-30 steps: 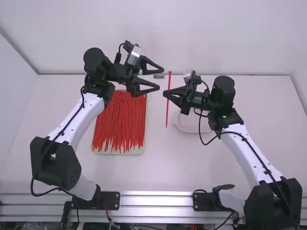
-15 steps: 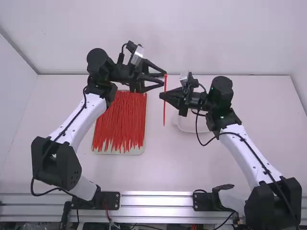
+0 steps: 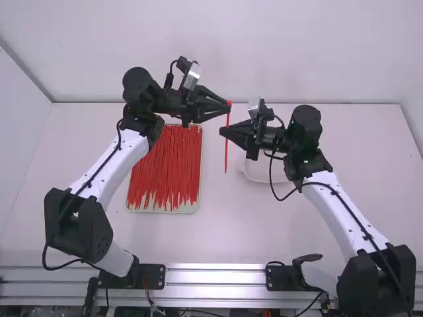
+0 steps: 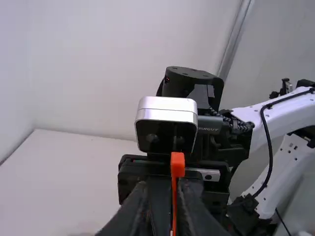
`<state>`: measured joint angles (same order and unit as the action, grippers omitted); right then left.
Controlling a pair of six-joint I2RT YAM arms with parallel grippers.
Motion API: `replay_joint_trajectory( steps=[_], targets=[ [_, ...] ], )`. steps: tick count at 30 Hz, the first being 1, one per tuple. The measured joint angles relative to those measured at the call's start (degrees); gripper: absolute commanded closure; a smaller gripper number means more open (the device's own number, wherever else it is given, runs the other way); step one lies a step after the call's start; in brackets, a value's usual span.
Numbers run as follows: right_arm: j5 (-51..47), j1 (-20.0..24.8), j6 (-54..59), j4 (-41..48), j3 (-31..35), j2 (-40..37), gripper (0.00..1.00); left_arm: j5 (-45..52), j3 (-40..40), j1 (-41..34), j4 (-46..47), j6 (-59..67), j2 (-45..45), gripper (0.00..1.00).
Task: Fasten the cable tie
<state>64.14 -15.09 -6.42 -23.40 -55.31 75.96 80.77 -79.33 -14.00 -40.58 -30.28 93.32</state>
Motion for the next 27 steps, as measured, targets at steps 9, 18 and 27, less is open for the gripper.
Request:
replay_joint_trajectory(
  steps=[9, 18, 27],
  targets=[
    [0.00, 0.70, -0.83, 0.02, 0.02, 0.00, 1.00, -0.42, -0.02, -0.85, -0.04, -0.13, 0.00, 0.98],
    [0.00, 0.68, -0.87, 0.02, 0.00, 0.00, 0.89, -0.48, 0.00, -0.90, -0.07, -0.17, 0.00, 0.98],
    [0.00, 0.68, -1.09, 1.42, 0.02, 0.00, 0.29, -0.48, -1.36, 0.22, 1.68, -0.20, 0.00, 0.98]
  ],
)
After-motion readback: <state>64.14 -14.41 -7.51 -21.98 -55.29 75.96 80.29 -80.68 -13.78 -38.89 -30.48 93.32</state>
